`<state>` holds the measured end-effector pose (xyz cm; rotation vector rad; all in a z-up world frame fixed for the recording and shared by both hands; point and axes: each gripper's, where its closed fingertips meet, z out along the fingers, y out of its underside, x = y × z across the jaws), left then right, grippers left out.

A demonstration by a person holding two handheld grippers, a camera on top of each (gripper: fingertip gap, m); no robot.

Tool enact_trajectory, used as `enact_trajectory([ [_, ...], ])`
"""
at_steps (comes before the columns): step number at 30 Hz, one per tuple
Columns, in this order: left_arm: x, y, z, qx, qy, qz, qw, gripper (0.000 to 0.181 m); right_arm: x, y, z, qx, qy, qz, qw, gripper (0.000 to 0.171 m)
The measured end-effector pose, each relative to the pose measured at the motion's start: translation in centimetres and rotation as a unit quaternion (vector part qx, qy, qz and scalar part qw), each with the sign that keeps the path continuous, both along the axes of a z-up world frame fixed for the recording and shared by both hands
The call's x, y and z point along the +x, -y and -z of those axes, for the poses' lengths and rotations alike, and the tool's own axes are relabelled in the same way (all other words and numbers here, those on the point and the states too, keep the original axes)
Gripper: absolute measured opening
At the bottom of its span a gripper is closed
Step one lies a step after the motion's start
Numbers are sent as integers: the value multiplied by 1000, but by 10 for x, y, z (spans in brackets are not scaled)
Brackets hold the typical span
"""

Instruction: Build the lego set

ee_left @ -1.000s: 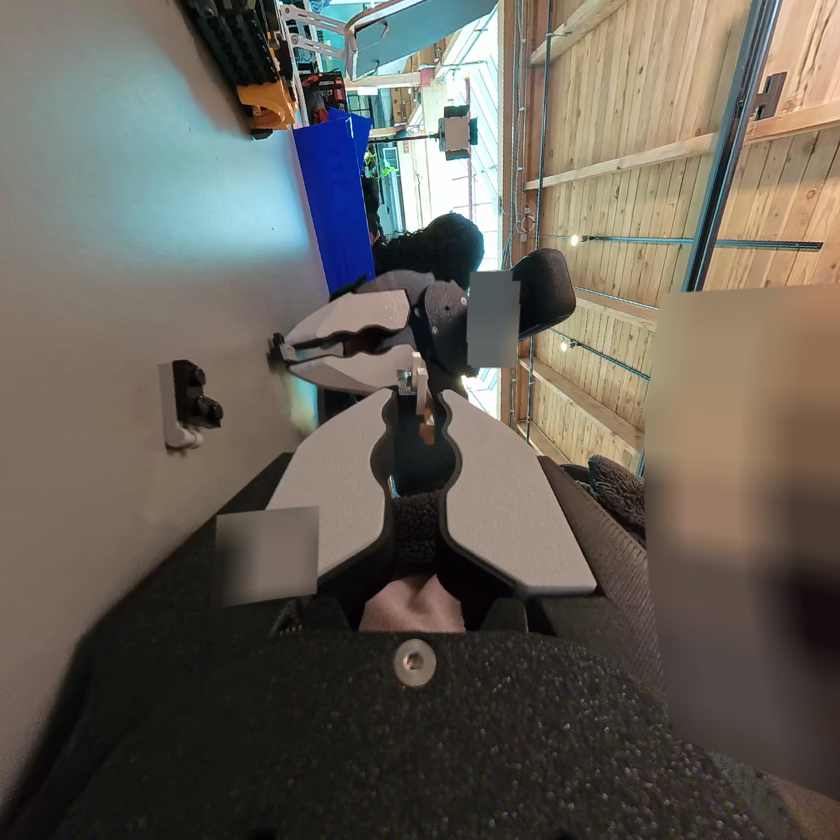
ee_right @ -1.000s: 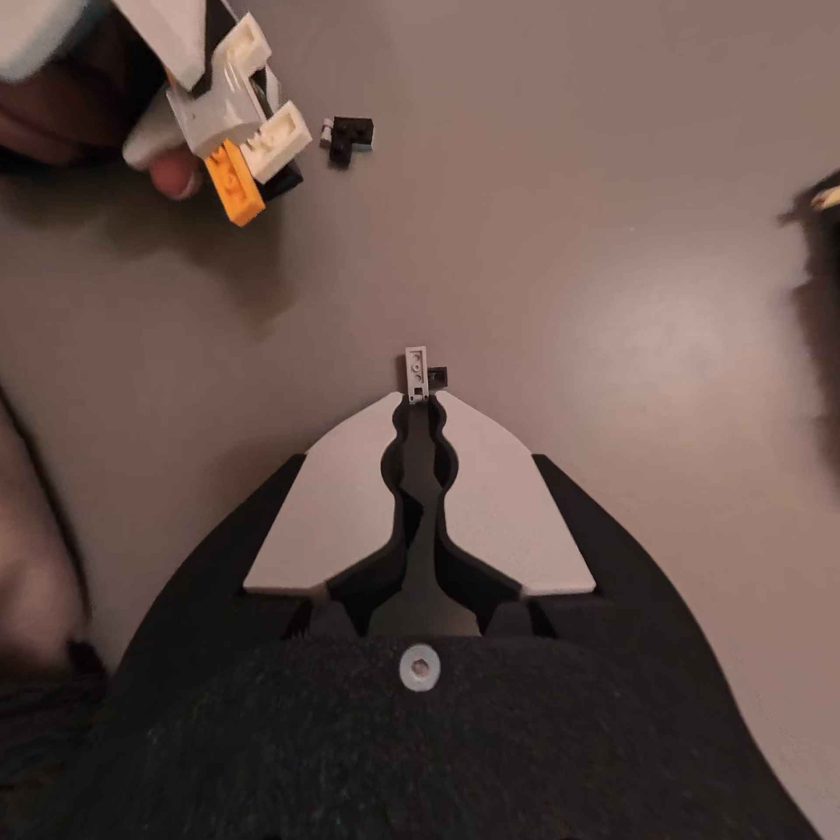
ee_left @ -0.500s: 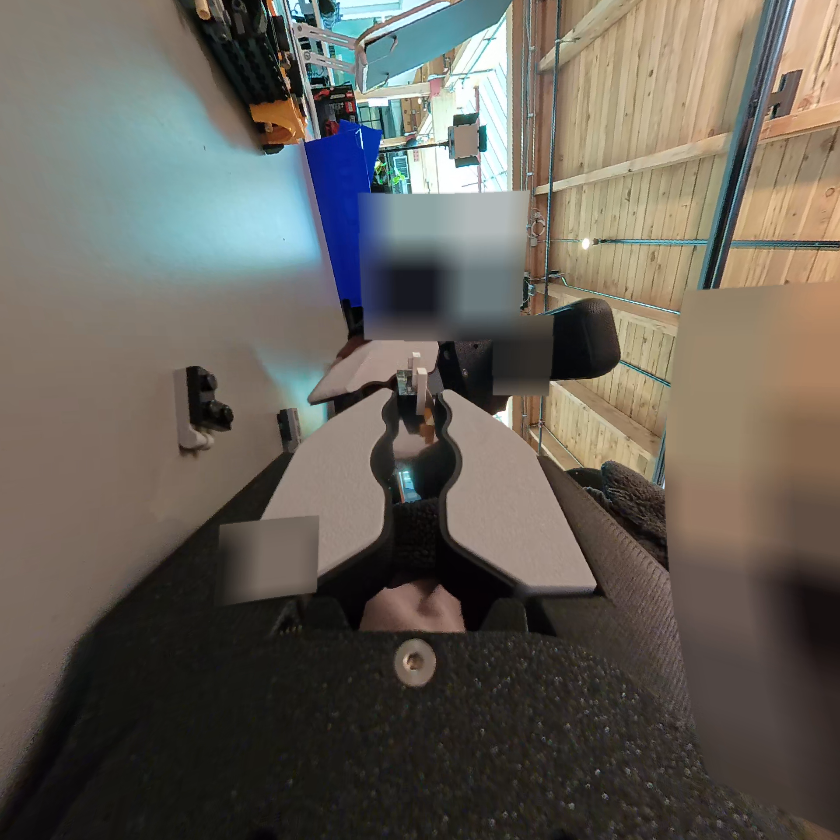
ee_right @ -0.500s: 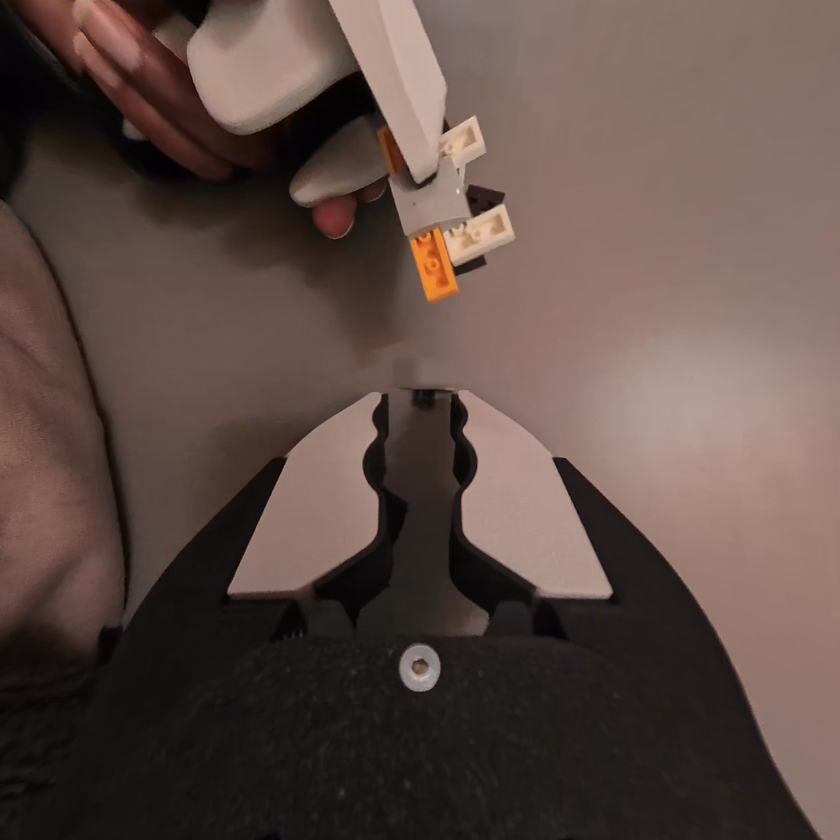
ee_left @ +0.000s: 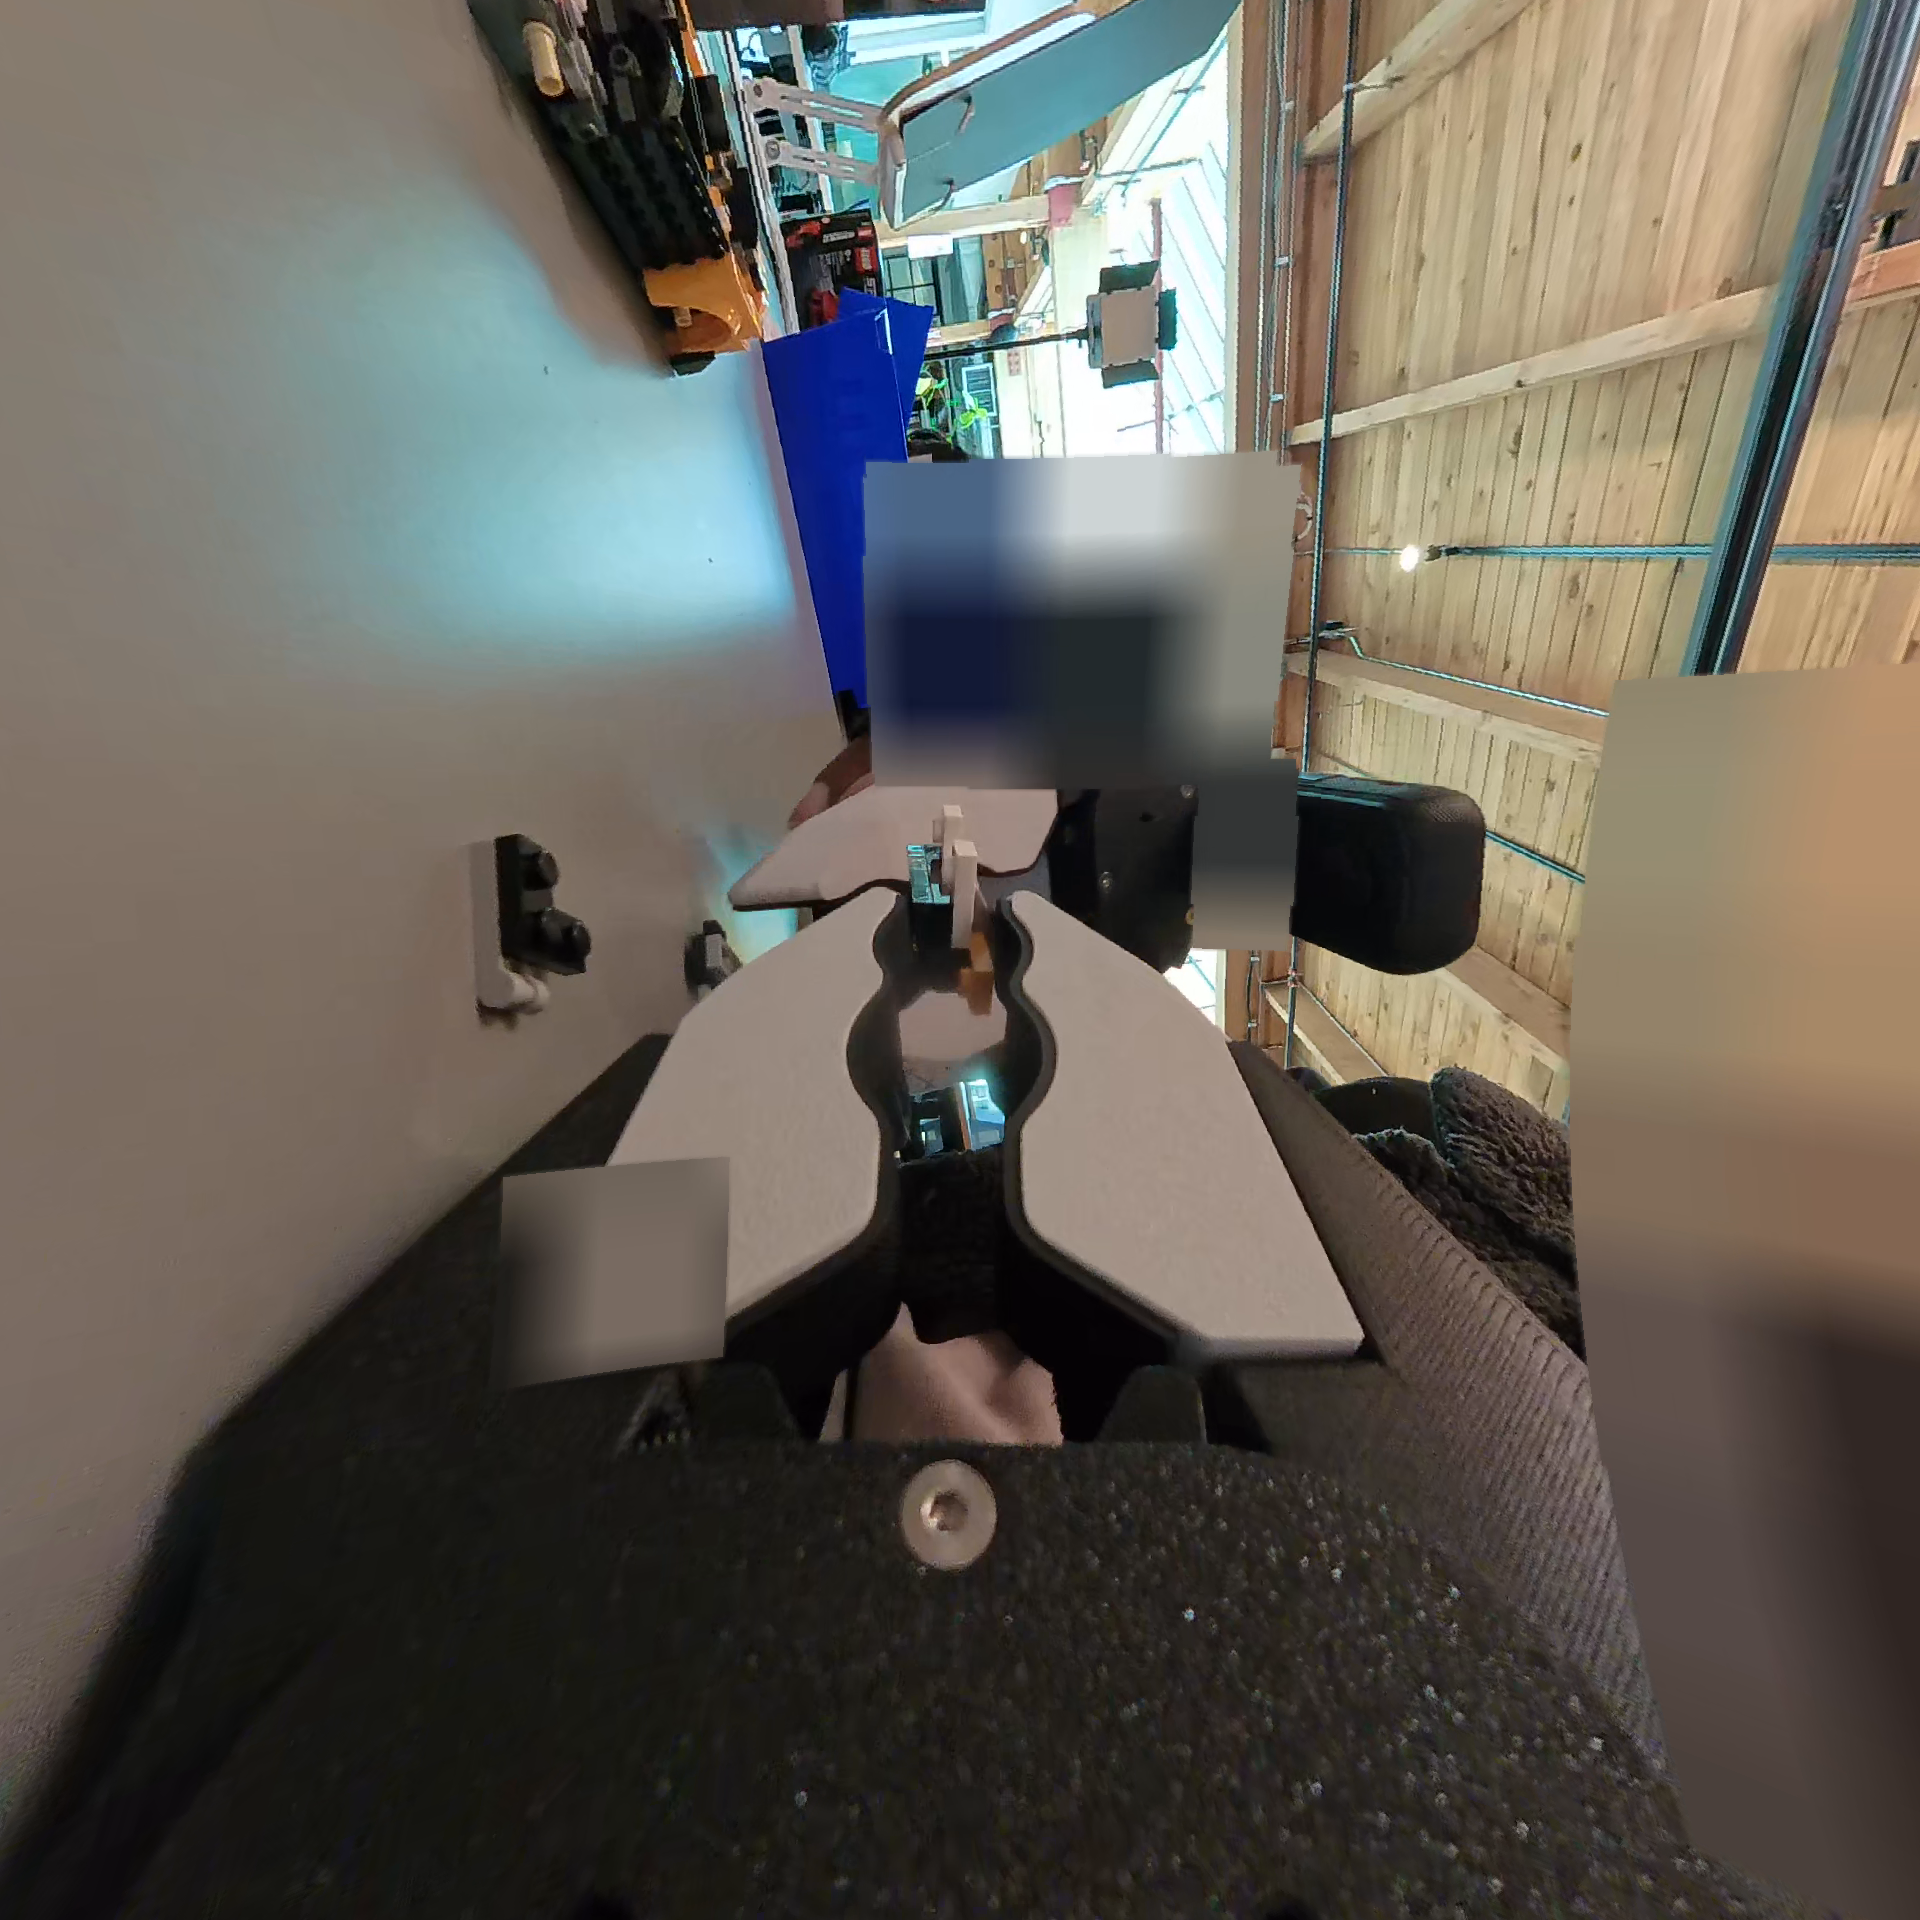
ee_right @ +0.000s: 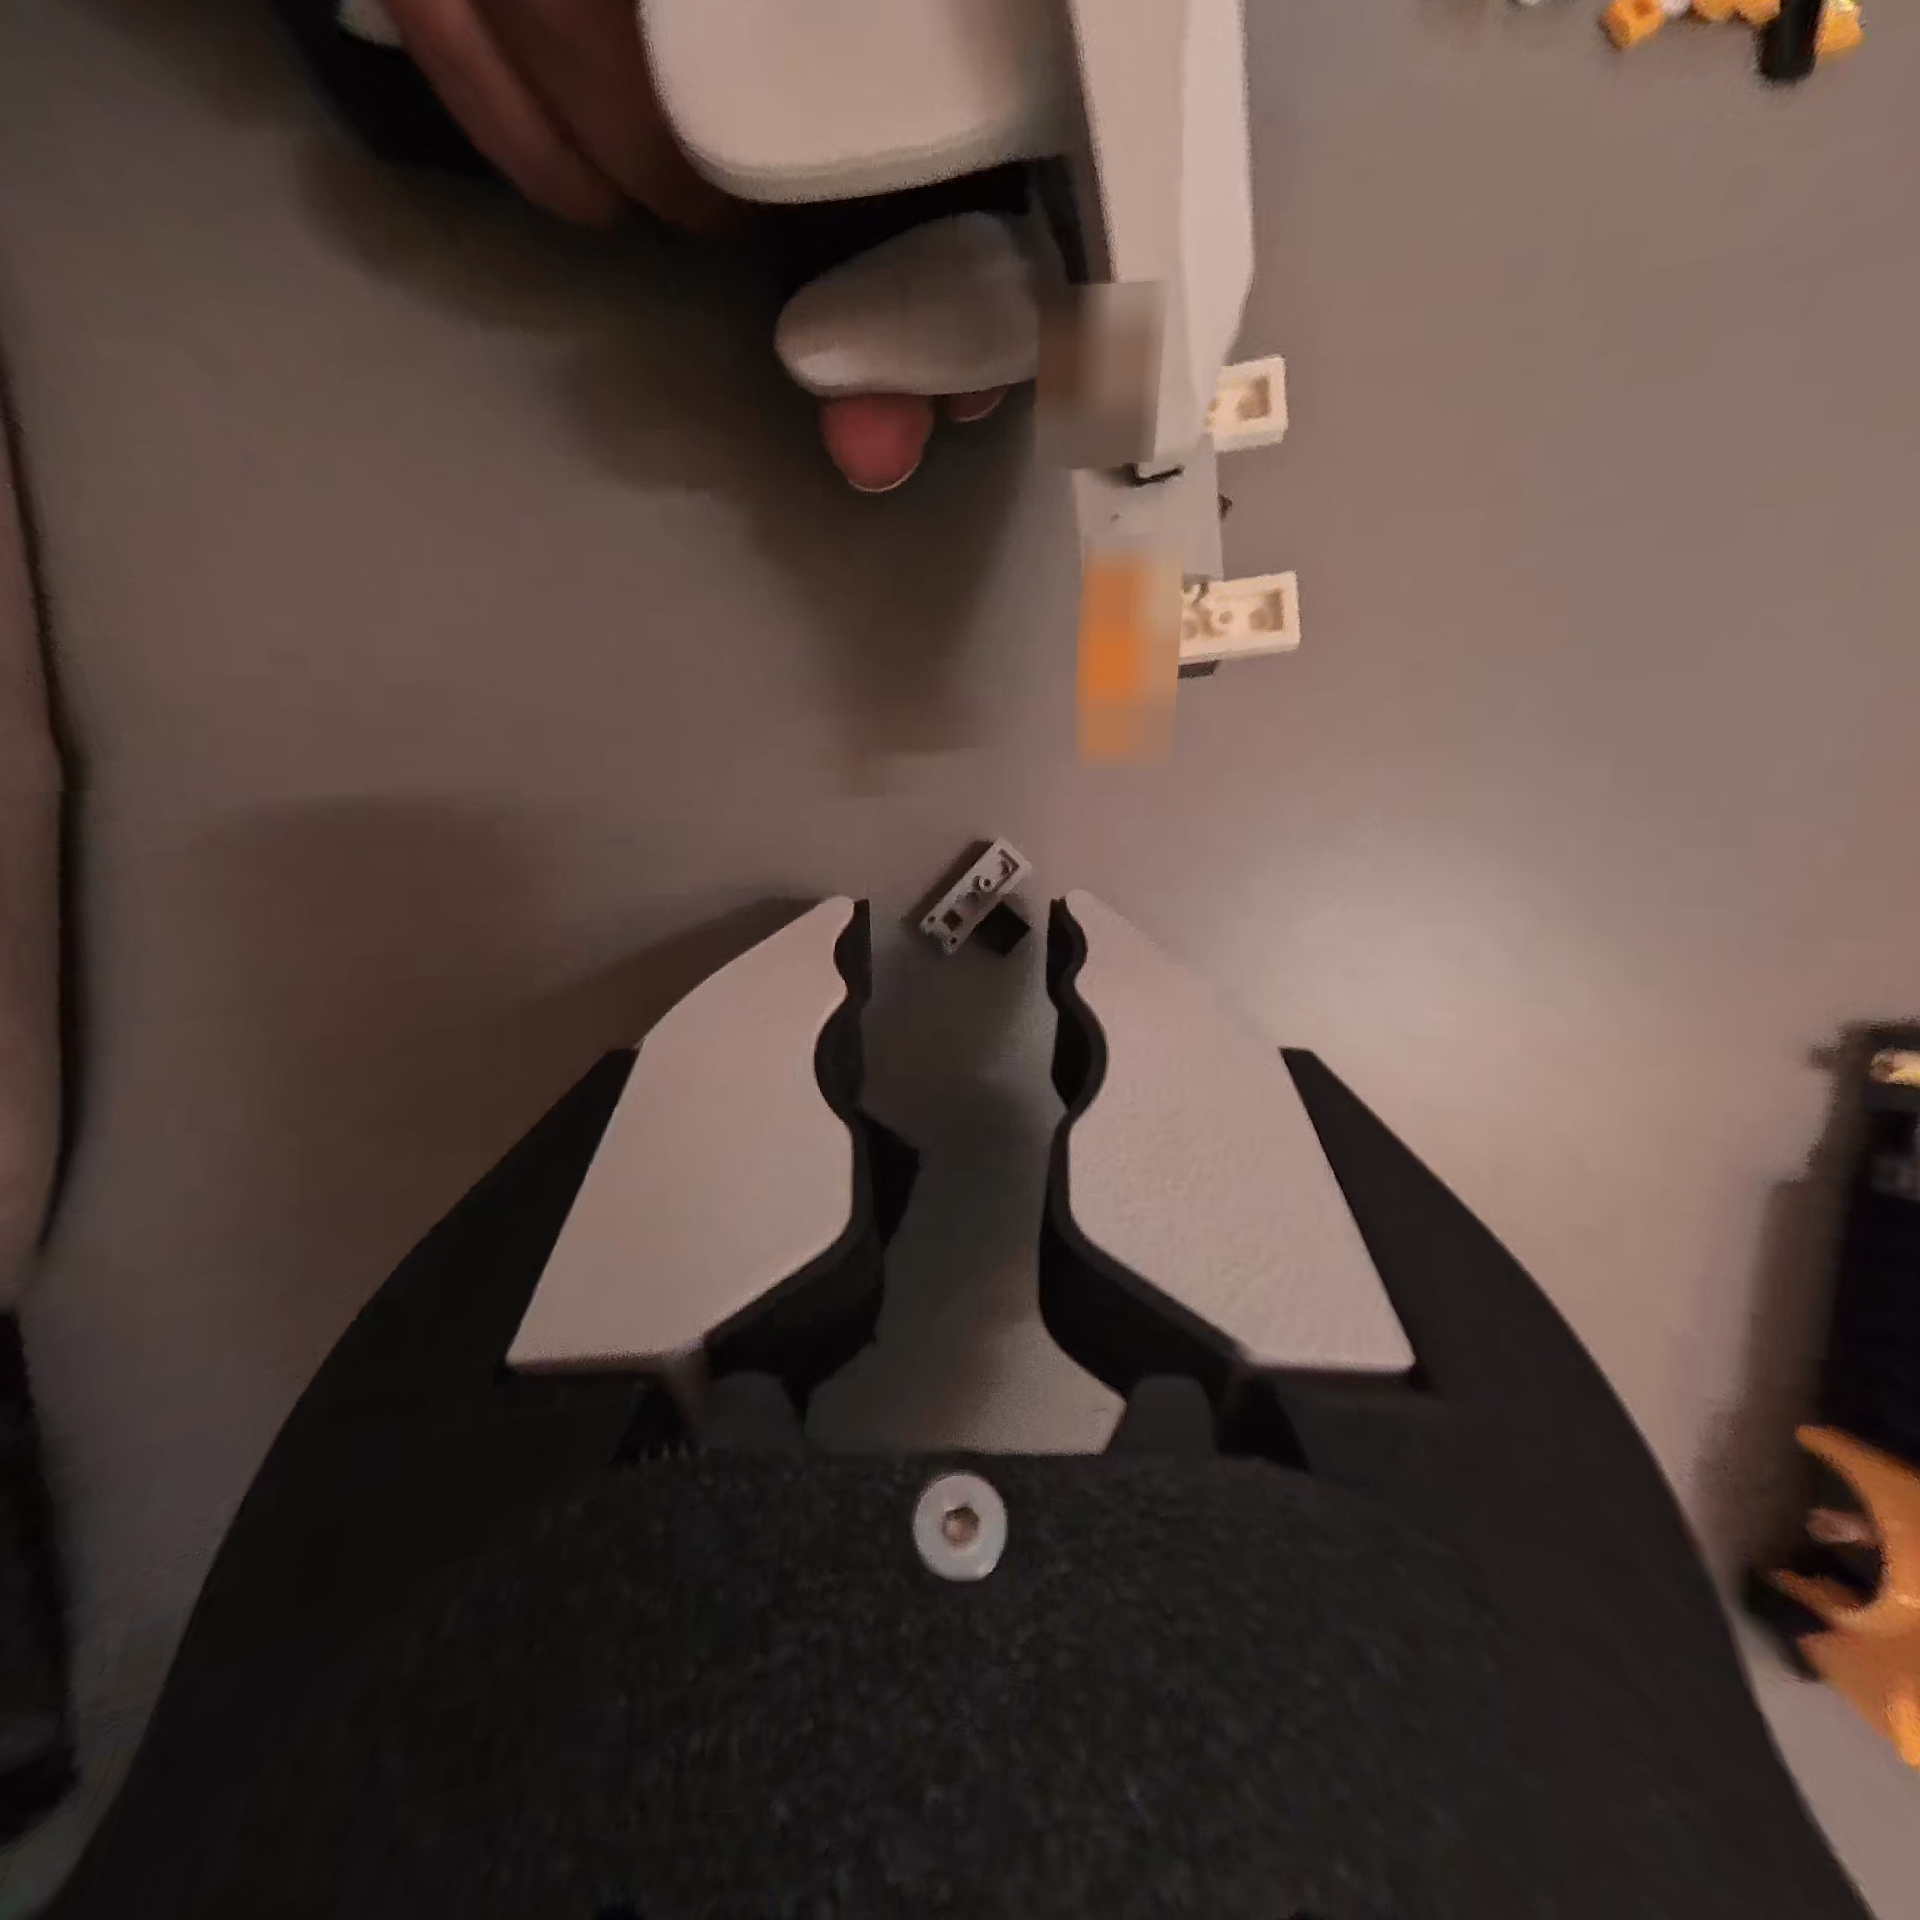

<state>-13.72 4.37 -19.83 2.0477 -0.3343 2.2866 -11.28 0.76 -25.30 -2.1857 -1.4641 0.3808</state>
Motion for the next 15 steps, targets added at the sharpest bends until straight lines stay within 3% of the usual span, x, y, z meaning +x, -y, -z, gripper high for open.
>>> enact_trajectory([
  [7,0,-1,0,0,-1,-3,1000,14,4,0,1,20,50,-244,968,36],
  [12,-2,-5,1,4,-3,-11,1000,14,-2,0,6,0,56,-311,949,36],
  [15,-2,-6,1,2,-2,-11,1000,14,-2,1,10,-27,44,-294,954,24],
])
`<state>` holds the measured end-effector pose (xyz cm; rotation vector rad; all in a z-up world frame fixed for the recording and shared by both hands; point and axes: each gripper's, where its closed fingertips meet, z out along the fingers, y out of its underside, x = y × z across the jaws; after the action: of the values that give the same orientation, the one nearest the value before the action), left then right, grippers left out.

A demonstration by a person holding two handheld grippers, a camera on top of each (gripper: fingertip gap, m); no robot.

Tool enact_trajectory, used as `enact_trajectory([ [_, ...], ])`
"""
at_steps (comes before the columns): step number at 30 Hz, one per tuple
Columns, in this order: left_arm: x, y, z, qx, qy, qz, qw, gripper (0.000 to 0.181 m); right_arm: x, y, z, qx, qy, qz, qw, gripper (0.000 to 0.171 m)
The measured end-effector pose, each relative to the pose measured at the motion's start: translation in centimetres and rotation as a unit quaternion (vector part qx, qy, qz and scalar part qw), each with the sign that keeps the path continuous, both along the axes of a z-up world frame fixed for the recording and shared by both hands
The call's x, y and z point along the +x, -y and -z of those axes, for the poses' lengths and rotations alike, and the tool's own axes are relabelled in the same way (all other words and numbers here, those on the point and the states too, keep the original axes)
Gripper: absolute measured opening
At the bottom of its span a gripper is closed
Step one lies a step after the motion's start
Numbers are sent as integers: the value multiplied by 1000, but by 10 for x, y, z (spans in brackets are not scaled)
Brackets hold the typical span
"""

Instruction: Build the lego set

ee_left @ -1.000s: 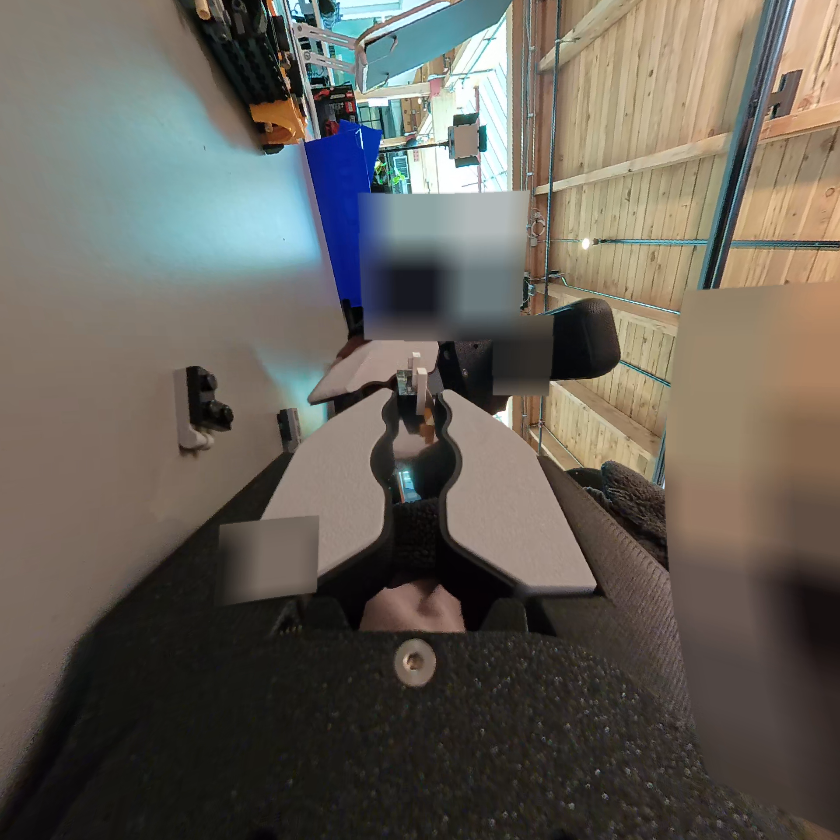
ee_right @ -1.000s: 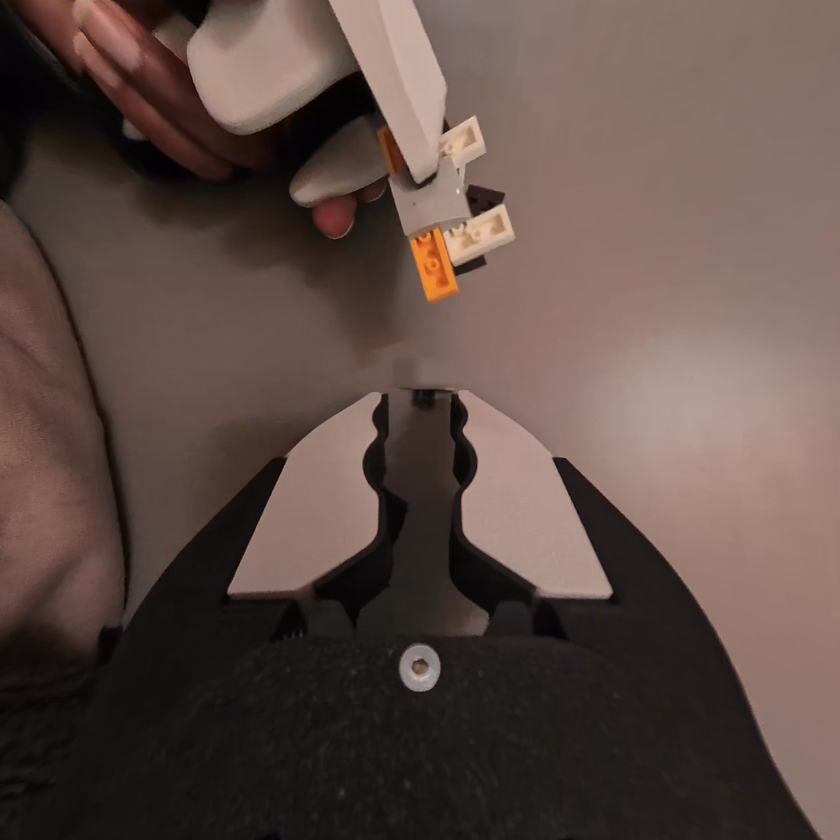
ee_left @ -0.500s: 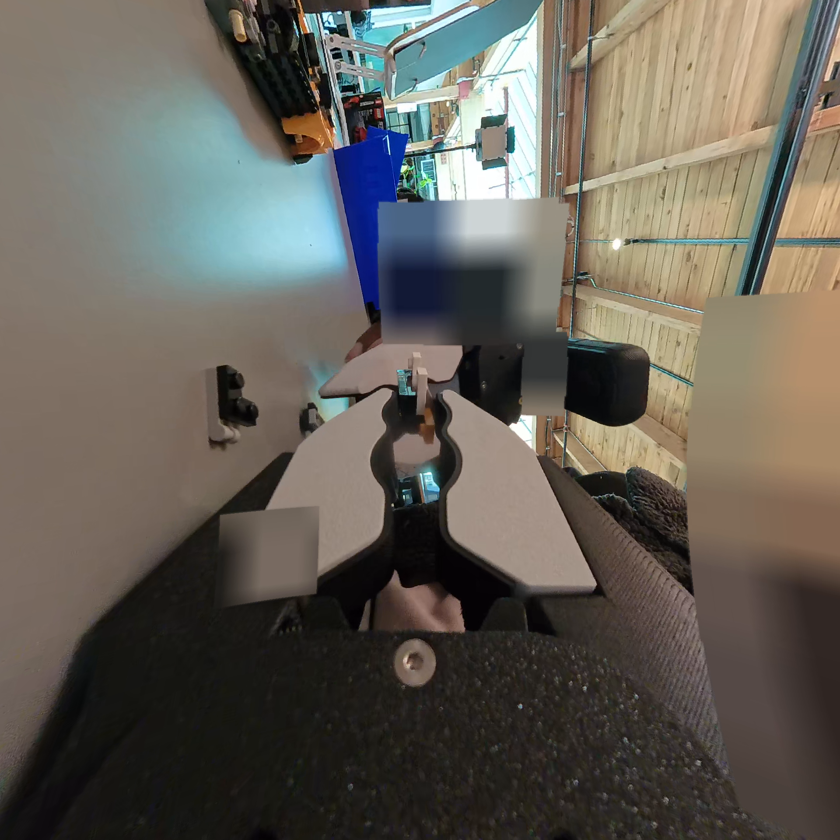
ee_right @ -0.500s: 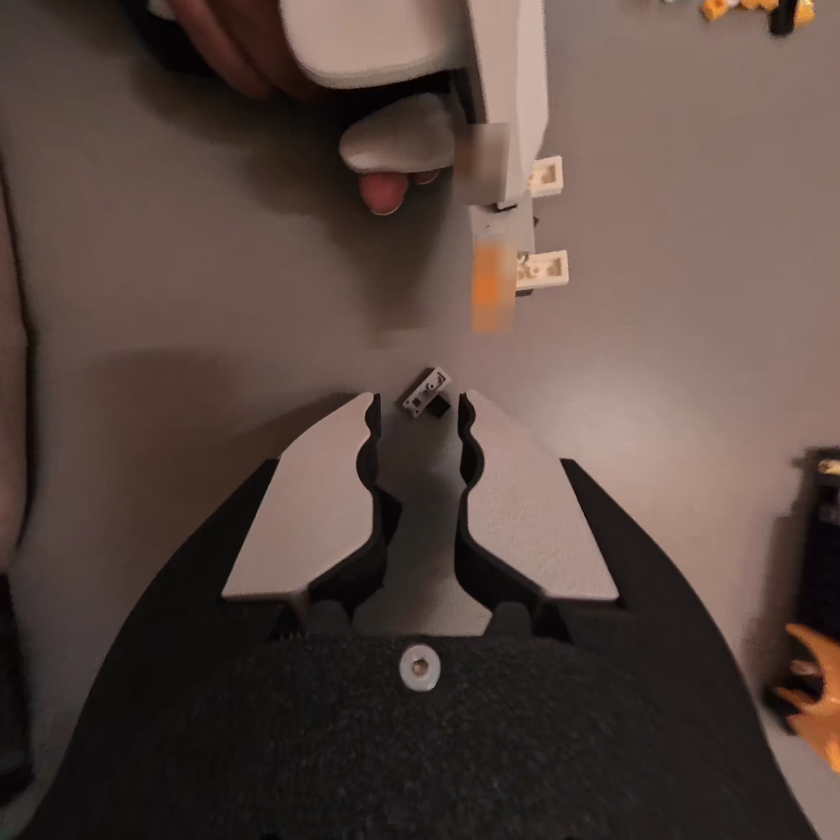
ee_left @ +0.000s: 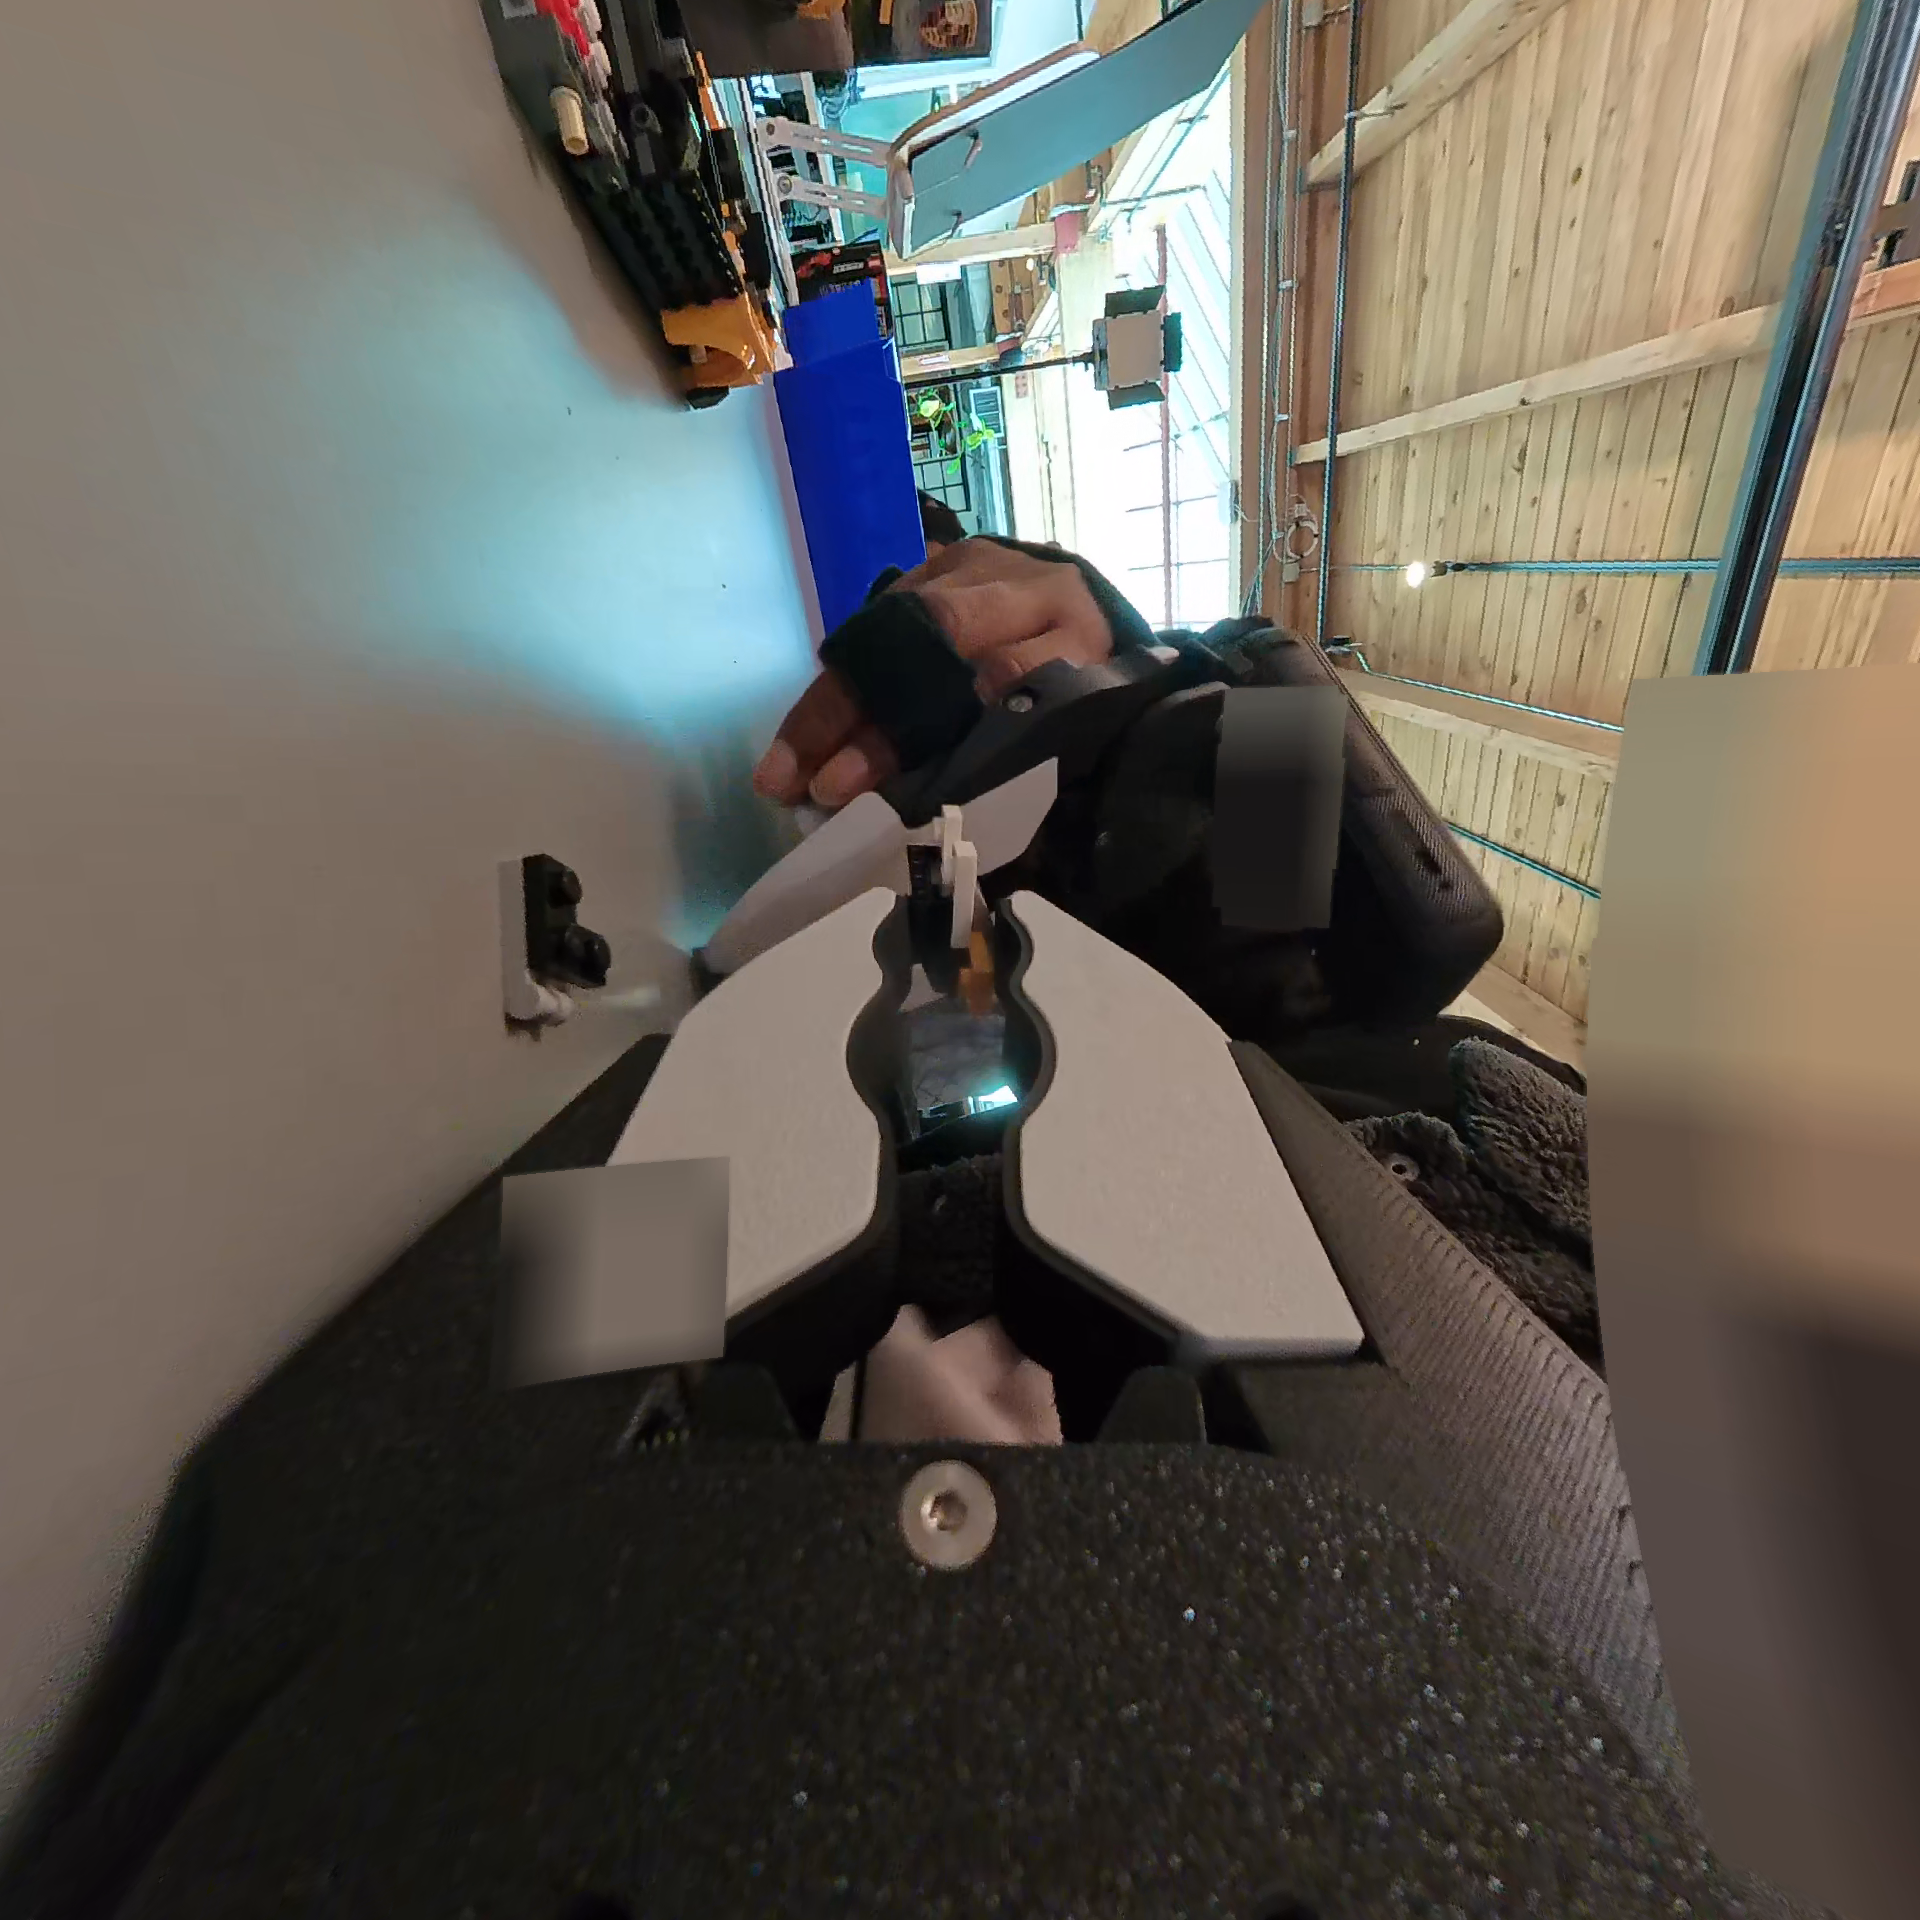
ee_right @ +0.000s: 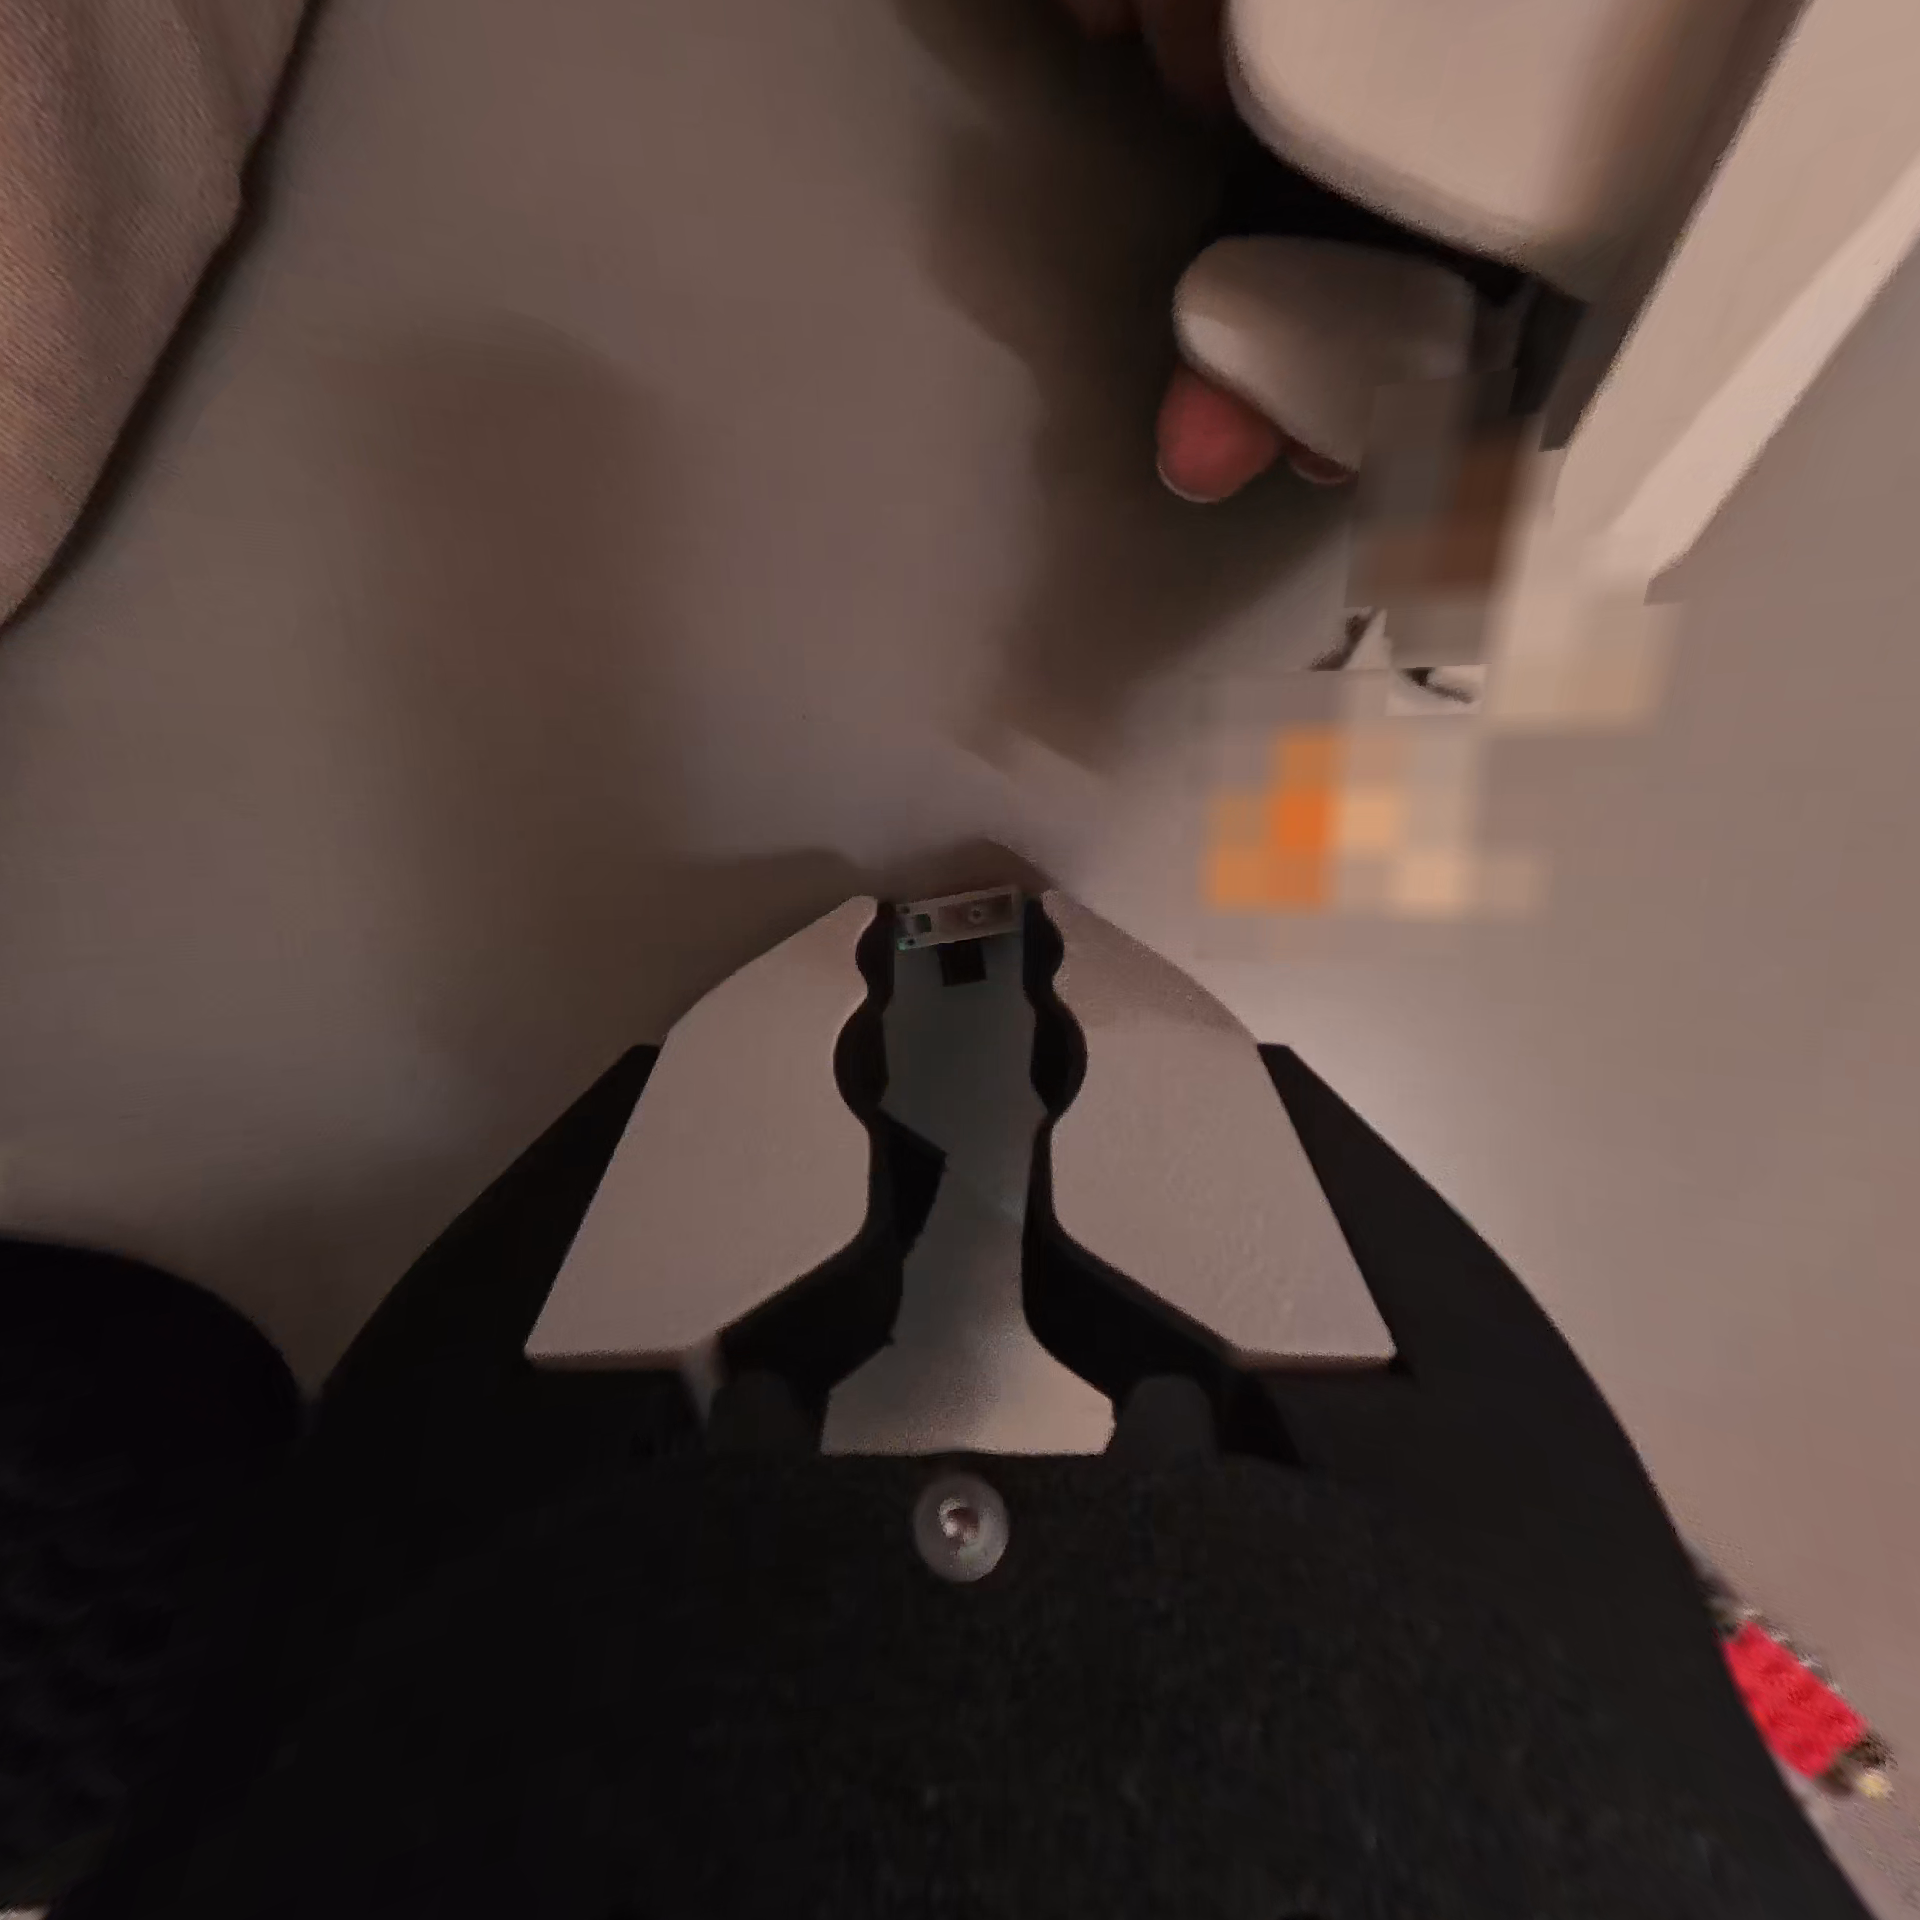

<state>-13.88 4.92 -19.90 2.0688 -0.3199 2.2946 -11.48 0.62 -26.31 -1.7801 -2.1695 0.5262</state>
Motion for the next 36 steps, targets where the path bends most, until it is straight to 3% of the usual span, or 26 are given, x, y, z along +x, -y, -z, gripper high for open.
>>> enact_trajectory([
  [3,0,-1,0,0,-1,-2,1000,14,3,-10,-13,0,-40,80,996,23],
  [6,0,-2,1,2,-3,-10,1000,14,1,-32,-50,28,-97,190,977,24],
  [10,0,-4,2,3,-7,-21,1000,14,-8,-48,-91,52,-132,263,954,24],
  [21,-2,-6,-3,-11,7,-37,999,13,-23,-50,-72,77,-38,251,964,24],
  [36,-4,-8,-10,-32,35,-44,998,13,-22,-52,-76,83,-29,259,962,28],
])
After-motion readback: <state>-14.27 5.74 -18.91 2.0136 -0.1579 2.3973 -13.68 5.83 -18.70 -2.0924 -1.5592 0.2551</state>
